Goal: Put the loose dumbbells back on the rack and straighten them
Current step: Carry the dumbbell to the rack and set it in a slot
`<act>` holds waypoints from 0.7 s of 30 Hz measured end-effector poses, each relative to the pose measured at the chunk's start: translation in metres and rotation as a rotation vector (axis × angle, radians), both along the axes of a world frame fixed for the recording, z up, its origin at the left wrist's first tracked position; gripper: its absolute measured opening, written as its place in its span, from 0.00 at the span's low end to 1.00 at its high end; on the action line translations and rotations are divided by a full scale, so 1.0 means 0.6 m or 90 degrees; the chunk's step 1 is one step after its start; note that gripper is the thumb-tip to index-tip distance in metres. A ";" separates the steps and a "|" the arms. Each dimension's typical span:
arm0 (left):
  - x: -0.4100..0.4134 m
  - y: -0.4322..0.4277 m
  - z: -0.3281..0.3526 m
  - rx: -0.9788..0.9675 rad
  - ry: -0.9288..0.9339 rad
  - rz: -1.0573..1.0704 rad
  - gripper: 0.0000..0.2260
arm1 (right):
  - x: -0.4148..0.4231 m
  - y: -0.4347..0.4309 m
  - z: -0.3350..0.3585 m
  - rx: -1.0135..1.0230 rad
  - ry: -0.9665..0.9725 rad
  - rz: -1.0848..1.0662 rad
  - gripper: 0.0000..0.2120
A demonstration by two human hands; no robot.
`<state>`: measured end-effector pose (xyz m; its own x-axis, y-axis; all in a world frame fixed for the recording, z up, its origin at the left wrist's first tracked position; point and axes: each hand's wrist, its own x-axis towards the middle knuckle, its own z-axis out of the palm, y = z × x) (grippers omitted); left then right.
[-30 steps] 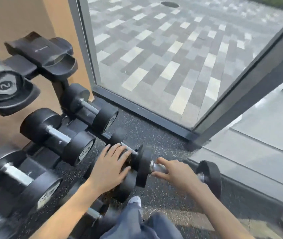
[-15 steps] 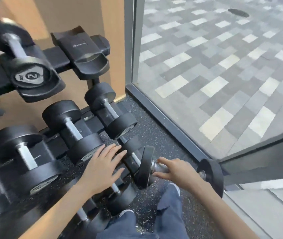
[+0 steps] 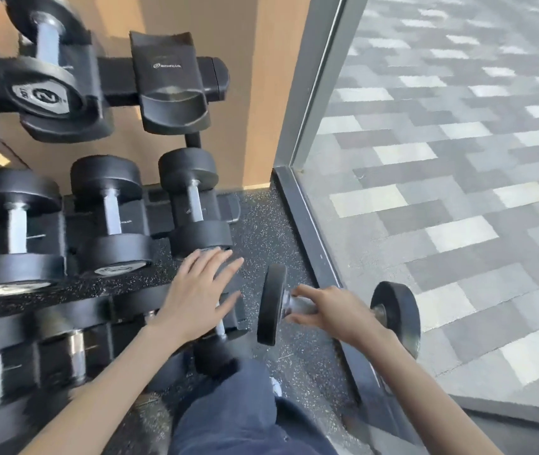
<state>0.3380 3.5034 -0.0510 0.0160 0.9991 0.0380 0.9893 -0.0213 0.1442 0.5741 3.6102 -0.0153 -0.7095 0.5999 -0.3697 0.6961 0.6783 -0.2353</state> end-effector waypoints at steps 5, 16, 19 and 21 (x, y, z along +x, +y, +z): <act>0.005 0.019 0.005 -0.012 0.012 0.085 0.28 | 0.000 0.082 0.008 0.002 0.015 0.097 0.26; -0.034 0.134 0.004 -0.017 0.021 0.210 0.25 | -0.106 0.266 0.008 -0.006 0.059 0.233 0.30; -0.074 0.180 0.013 0.007 0.023 0.257 0.25 | -0.177 0.336 0.024 -0.056 0.025 0.238 0.28; -0.097 0.203 0.027 0.047 0.018 0.291 0.24 | -0.226 0.378 0.044 -0.033 0.026 0.286 0.26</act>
